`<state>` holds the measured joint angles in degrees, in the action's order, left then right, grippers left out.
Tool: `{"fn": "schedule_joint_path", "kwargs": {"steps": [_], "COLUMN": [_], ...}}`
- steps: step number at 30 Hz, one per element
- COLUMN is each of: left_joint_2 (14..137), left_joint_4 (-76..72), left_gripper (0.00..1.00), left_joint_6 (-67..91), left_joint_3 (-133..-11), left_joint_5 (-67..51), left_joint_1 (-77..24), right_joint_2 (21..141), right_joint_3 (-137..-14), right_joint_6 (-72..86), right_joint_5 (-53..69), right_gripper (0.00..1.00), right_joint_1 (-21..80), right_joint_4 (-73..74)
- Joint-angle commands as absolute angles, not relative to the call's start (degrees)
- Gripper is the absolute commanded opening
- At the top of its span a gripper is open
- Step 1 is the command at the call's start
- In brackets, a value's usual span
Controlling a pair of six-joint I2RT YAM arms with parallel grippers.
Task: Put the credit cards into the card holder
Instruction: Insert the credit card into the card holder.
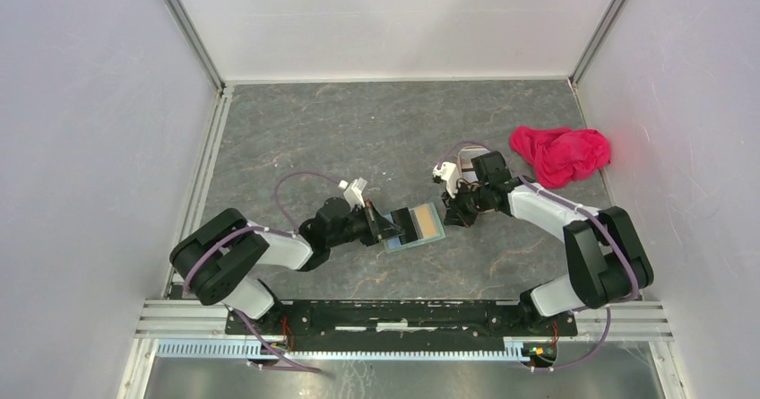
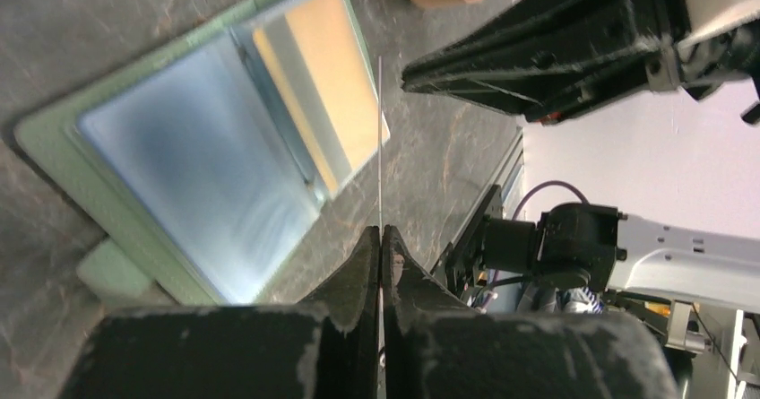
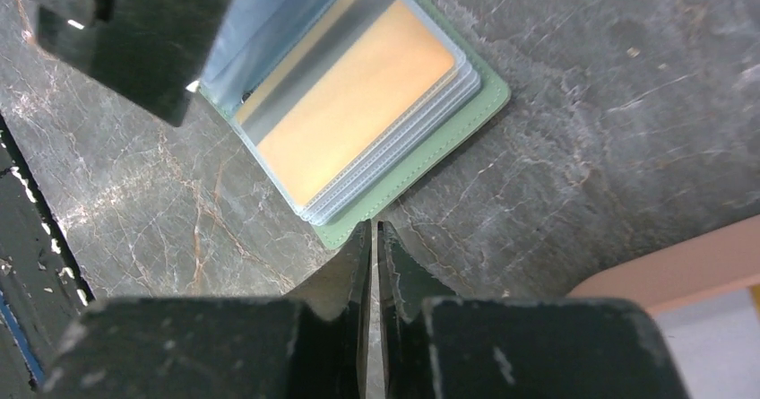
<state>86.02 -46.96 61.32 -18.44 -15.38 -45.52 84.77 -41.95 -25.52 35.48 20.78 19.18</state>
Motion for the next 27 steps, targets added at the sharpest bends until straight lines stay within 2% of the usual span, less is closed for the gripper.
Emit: {"fn": "schedule_joint_path", "kwargs": {"steps": [1,8,15,27], "left_joint_2": [89.1,89.7,88.6,94.7], "left_joint_4": [-43.5,-40.6,-34.3,-38.0], "left_gripper": [0.02,0.02,0.02,0.02], "left_joint_6": [57.9,57.7,54.6,54.9], "left_joint_3": [-22.8,-23.9,-25.1,-27.2], "left_joint_5": [-24.5,-27.5,-31.2,-38.6], "left_joint_1": [-42.9,-41.0,-39.3,-37.2], "right_joint_2": [81.6,80.7,86.6,91.9], "right_joint_3": [-45.0,-46.0,-48.2,-49.5], "right_joint_6": [-29.0,-28.6,-28.5,-26.7], "right_joint_5": [35.6,37.5,47.4,47.3], "right_gripper": [0.11,0.14,0.14,0.14], "right_joint_1": [20.6,20.3,20.4,20.4], "right_joint_4": [20.1,20.0,22.5,21.7]}}
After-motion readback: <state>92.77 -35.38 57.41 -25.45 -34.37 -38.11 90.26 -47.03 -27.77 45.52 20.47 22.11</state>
